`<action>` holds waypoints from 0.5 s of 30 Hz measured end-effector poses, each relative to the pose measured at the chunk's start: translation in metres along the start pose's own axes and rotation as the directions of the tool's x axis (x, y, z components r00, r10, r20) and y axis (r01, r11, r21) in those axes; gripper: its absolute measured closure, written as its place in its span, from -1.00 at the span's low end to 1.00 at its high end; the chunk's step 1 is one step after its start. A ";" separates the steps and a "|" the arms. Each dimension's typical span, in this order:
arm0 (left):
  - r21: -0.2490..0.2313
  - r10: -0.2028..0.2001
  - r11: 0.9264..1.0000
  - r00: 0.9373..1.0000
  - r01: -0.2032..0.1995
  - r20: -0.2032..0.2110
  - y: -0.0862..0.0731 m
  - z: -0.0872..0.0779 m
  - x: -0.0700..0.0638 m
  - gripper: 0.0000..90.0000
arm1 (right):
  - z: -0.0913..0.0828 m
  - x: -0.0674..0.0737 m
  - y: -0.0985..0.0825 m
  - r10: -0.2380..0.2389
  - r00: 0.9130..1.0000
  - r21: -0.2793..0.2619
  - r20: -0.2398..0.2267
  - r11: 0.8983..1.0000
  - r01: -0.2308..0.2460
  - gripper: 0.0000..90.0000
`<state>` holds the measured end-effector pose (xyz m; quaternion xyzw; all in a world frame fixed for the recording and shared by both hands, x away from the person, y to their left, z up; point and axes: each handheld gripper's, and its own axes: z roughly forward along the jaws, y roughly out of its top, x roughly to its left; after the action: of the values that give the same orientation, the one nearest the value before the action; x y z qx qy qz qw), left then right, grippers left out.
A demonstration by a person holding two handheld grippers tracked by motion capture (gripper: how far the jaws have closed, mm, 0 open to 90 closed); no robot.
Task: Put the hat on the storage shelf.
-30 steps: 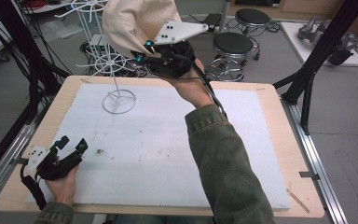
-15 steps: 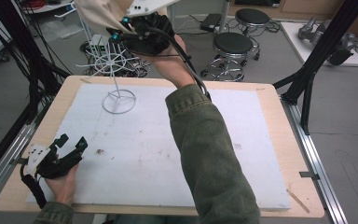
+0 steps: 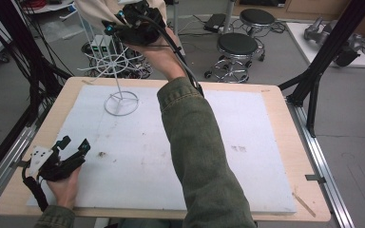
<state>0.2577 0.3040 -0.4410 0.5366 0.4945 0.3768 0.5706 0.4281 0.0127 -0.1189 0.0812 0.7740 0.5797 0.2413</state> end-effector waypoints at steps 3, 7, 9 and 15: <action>-0.003 -0.001 1.000 1.000 0.001 -0.004 0.000 -0.001 0.001 -0.41 | 0.006 -0.002 -0.008 0.042 0.999 0.004 -0.024 0.999 -0.042 0.65; -0.003 -0.001 1.000 1.000 0.001 -0.004 0.000 0.000 0.001 -0.41 | 0.009 -0.005 -0.018 0.101 0.995 -0.005 -0.027 0.995 -0.101 0.64; -0.002 -0.001 1.000 1.000 0.001 -0.001 0.000 0.000 0.000 -0.41 | 0.012 -0.007 -0.024 0.136 0.990 0.009 -0.039 0.991 -0.136 0.64; 0.000 0.001 1.000 1.000 -0.001 0.001 0.000 0.000 0.000 -0.41 | 0.018 -0.010 -0.046 0.234 0.966 0.006 -0.105 0.972 -0.235 0.62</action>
<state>0.2577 0.3039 -0.4410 0.5371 0.4940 0.3767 0.5706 0.4522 0.0098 -0.1626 0.1407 0.7687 0.6103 0.1300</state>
